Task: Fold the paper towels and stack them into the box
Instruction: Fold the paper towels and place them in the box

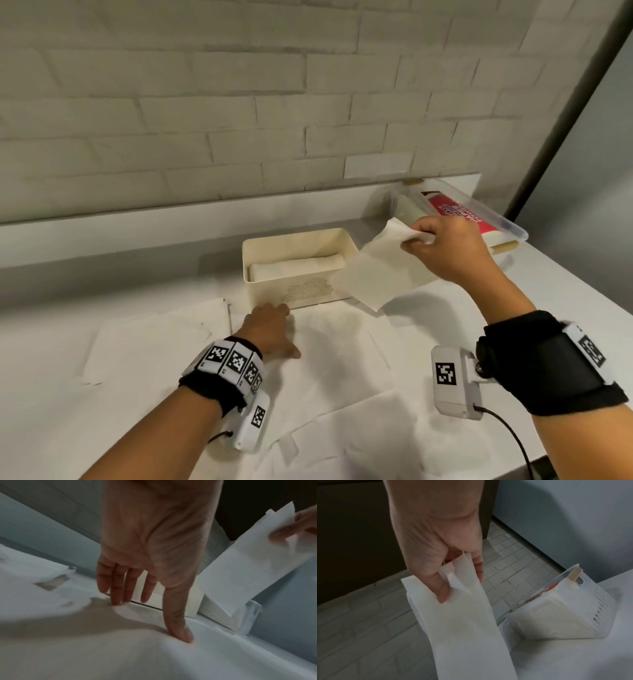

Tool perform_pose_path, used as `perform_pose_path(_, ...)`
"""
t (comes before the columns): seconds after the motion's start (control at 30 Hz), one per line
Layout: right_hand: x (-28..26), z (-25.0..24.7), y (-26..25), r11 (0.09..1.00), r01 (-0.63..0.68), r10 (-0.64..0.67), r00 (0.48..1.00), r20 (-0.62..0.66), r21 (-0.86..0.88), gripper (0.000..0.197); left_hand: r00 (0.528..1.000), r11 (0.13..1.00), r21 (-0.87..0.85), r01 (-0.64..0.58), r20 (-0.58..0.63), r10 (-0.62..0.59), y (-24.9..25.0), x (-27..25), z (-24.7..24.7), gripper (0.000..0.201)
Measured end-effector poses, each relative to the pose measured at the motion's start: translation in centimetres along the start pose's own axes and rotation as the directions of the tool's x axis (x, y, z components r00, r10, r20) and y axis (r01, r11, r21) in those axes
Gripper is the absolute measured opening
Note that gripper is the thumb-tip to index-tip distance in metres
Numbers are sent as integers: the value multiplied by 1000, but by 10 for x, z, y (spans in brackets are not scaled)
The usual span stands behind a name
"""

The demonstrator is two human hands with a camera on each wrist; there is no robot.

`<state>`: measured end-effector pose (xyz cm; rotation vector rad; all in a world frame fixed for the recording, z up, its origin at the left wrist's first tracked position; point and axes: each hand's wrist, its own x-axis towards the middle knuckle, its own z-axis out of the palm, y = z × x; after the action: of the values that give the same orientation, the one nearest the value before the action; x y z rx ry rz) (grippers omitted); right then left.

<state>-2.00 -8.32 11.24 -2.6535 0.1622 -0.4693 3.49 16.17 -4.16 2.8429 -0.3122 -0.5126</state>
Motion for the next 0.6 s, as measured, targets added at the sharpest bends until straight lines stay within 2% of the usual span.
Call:
perform_pose_path(0.07, 1, 3, -4, 1000, 12, -12, 1000, 7, 10, 13, 999, 999, 10, 45, 24, -45, -5, -2, -2, 86)
perform_pose_path(0.2, 3, 12, -13, 999, 15, -16, 999, 28, 44, 13, 997, 993, -102, 65, 51, -60, -12, -3, 0, 77)
perform_pose_path(0.3, 3, 15, -18, 998, 19, -22, 998, 53, 60, 14, 998, 979, -191, 63, 23, -60, -18, -3, -3, 61)
perform_pose_path(0.47, 4, 15, -23, 996, 14, -19, 998, 55, 88, 14, 994, 988, -123, 95, -41, -101, -32, -6, -8, 45)
perform_pose_path(0.6, 4, 17, -27, 995, 17, -24, 998, 66, 101, 13, 989, 976, -187, 111, -74, -126, -37, -10, -12, 31)
